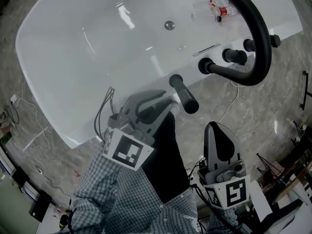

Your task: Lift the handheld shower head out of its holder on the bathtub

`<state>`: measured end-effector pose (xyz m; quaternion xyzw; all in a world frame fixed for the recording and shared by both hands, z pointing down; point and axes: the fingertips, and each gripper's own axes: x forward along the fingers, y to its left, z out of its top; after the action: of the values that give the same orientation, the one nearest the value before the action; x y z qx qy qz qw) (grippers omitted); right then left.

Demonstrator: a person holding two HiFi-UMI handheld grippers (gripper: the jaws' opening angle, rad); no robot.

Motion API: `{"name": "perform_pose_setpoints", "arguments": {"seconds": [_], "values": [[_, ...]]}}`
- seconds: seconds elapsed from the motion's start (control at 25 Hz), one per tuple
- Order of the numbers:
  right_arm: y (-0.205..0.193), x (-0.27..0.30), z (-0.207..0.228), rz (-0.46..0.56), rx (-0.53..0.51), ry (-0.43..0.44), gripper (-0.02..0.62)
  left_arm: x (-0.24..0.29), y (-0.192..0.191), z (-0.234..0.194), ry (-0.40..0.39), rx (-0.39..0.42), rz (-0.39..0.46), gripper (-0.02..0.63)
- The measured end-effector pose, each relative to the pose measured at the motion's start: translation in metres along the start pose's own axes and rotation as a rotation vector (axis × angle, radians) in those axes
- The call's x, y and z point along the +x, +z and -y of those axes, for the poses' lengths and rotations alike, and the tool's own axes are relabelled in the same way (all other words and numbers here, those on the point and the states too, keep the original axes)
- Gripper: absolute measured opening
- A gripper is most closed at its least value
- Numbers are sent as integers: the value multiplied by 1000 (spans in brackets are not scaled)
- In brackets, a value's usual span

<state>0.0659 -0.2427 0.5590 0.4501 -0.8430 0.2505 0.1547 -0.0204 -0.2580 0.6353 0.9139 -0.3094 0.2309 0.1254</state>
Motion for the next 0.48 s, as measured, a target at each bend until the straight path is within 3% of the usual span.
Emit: {"name": "perform_pose_setpoints", "arguments": {"seconds": [0.16, 0.48], "values": [[-7, 1, 9, 3, 26, -12, 17, 16, -14, 0, -2, 10, -22, 113], [-26, -1, 16, -41, -16, -23, 17, 45, -30, -1, -8, 41, -41, 167]]}}
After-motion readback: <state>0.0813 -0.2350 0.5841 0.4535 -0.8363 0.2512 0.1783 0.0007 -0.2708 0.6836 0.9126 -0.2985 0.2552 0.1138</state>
